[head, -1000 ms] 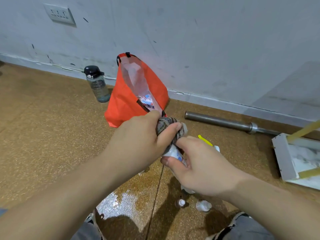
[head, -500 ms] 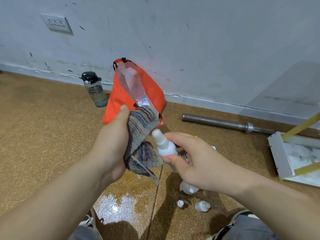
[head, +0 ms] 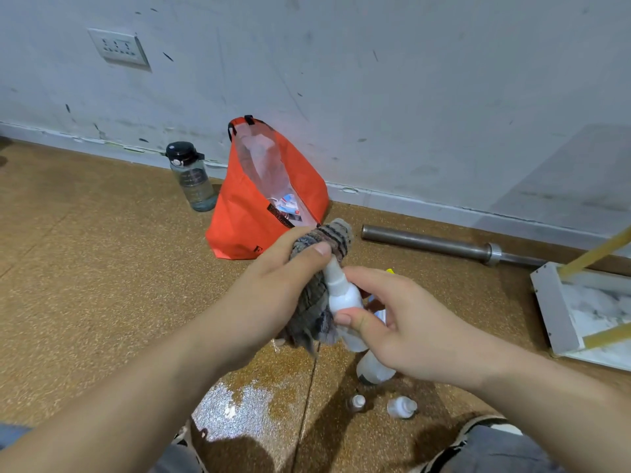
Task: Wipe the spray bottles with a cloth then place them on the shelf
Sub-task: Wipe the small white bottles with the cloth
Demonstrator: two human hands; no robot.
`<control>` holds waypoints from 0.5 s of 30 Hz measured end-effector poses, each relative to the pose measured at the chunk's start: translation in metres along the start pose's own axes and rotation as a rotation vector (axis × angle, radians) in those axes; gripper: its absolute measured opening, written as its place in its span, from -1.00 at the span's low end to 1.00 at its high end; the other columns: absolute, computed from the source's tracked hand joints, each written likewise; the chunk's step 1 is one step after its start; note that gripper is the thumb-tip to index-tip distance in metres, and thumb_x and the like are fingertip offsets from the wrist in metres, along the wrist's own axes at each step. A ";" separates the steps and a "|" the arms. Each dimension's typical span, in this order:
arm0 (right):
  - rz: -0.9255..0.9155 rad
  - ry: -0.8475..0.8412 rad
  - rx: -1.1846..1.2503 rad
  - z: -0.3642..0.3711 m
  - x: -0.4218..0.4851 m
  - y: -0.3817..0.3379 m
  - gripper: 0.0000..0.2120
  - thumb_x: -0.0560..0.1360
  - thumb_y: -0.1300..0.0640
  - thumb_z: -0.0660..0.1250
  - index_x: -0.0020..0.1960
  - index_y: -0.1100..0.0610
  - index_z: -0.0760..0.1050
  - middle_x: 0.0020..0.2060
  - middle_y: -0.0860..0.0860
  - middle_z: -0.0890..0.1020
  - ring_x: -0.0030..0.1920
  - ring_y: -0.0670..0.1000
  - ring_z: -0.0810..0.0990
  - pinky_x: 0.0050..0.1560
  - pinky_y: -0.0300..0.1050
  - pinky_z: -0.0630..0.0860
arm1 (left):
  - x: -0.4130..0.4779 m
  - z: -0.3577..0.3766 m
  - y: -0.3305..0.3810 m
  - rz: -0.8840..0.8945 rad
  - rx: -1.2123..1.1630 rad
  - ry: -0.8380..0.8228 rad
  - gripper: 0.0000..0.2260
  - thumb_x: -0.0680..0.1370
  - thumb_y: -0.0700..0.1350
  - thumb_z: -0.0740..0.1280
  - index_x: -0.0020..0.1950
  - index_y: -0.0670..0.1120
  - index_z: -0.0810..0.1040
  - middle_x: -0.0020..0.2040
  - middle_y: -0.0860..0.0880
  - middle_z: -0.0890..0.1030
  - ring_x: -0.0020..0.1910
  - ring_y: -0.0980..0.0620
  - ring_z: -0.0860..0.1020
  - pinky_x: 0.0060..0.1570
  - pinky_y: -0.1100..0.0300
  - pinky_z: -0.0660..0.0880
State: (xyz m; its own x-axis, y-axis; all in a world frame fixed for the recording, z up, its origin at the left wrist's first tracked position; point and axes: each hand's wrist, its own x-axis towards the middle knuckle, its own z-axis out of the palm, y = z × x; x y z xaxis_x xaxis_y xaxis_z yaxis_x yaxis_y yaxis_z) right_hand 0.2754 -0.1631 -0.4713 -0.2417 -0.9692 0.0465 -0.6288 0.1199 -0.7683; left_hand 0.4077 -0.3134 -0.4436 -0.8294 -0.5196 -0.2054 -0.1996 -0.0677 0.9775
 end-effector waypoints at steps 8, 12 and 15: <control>0.049 -0.019 -0.024 -0.007 0.000 0.000 -0.92 0.62 0.09 0.34 0.05 -0.09 0.50 -0.11 -0.05 0.59 -0.05 0.01 0.55 -0.03 0.02 0.51 | 0.005 -0.001 -0.002 0.004 -0.044 0.228 -0.82 0.69 0.12 0.24 0.09 0.12 0.62 -0.13 -0.20 0.67 -0.24 -0.14 0.71 -0.34 0.09 0.58; 0.085 -0.006 -0.049 -0.003 0.001 0.002 -0.95 0.57 0.02 0.34 0.01 -0.11 0.48 -0.14 -0.08 0.59 -0.07 -0.06 0.54 -0.05 0.04 0.50 | -0.009 0.001 -0.012 0.520 0.608 0.065 -0.65 0.71 0.21 0.09 0.40 0.19 0.53 0.04 0.09 0.58 0.07 0.19 0.59 0.05 0.21 0.51; 0.085 -0.021 -0.056 0.000 0.000 0.002 -0.91 0.55 -0.03 0.29 0.04 -0.09 0.51 -0.10 -0.07 0.61 -0.05 -0.07 0.57 -0.01 0.06 0.53 | -0.004 0.005 -0.028 0.501 0.610 0.046 -0.66 0.71 0.17 0.14 0.33 0.11 0.59 0.03 0.09 0.58 0.02 0.19 0.59 0.00 0.19 0.51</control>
State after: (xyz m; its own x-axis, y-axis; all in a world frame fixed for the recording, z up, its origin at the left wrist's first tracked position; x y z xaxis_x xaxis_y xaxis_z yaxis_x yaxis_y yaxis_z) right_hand 0.2741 -0.1633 -0.4728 -0.2810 -0.9592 -0.0315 -0.6473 0.2137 -0.7317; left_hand 0.4140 -0.3054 -0.4700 -0.8764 -0.4001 0.2681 -0.0698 0.6563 0.7513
